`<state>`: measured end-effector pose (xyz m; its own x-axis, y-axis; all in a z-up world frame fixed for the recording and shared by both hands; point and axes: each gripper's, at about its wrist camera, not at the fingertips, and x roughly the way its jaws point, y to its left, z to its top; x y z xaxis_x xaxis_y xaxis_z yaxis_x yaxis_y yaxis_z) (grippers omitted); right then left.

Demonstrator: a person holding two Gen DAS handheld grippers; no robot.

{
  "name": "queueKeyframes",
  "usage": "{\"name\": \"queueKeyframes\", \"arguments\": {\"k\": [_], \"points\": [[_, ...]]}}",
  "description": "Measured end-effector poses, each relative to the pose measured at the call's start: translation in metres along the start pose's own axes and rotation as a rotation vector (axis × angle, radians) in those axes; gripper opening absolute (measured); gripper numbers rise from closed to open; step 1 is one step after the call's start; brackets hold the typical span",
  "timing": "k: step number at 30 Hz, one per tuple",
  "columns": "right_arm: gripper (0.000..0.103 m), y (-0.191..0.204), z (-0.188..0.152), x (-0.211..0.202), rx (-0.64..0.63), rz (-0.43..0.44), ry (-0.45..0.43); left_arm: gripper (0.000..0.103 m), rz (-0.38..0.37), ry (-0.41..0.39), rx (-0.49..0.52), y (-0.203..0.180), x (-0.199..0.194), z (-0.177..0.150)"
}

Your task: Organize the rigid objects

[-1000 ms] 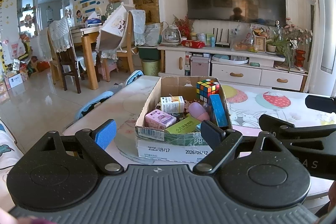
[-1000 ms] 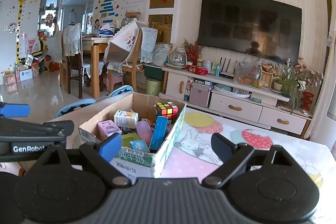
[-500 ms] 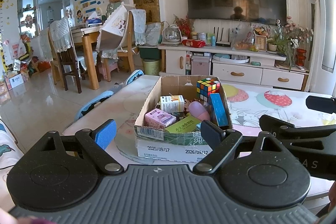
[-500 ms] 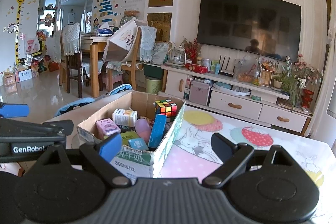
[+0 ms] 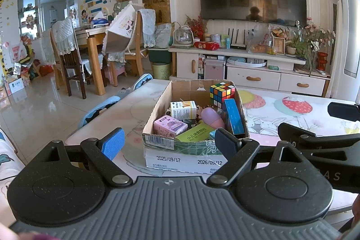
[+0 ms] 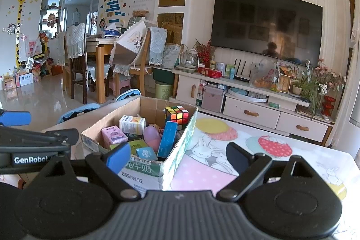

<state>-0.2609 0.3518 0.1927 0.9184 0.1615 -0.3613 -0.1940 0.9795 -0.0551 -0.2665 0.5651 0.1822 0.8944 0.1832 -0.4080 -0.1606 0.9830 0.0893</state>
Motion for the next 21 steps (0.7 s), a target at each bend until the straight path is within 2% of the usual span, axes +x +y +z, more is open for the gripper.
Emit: {"name": "queueKeyframes", "arguments": {"k": [21], "points": [[0.092, -0.004, -0.009, 0.014, 0.001, -0.007, 0.027, 0.103, -0.016, 0.028, 0.004, -0.004, 0.007, -0.001]]}}
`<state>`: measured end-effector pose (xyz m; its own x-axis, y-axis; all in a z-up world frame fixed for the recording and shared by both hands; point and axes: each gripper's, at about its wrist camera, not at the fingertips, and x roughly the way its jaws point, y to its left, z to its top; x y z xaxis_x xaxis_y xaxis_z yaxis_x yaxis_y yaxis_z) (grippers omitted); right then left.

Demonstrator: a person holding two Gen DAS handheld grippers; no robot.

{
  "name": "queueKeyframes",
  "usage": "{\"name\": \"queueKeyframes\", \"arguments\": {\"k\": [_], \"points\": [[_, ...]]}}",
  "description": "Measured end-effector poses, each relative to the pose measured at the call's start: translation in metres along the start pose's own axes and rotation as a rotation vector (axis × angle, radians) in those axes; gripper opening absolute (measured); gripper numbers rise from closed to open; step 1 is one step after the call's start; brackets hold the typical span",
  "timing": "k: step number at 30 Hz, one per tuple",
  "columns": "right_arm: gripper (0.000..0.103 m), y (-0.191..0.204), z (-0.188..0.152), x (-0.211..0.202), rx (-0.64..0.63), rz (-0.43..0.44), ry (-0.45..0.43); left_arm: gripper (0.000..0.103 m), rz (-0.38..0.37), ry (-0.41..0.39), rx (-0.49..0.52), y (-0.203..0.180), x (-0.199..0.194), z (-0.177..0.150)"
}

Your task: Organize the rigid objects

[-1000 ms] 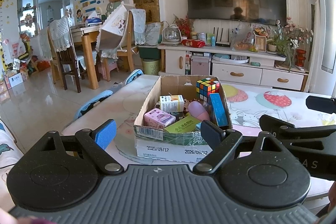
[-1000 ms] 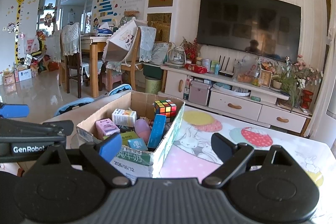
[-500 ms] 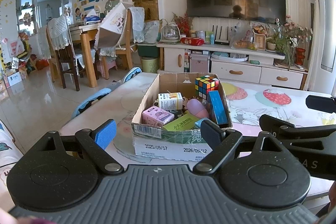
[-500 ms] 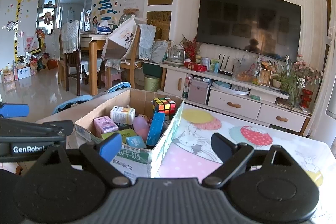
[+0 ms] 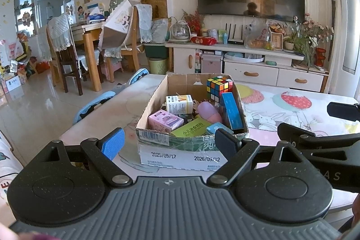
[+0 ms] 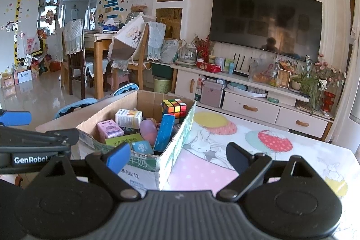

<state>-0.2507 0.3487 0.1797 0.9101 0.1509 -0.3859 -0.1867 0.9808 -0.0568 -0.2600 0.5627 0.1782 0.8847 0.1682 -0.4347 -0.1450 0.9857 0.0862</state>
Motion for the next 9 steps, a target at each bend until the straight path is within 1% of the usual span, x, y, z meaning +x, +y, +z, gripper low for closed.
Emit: {"name": "queueKeyframes", "arguments": {"k": [9], "points": [[0.092, -0.0096, -0.0093, 0.0081, 0.014, -0.003, 0.022, 0.103, -0.005, 0.031, 0.017, -0.0061, 0.0058, 0.0010]]}}
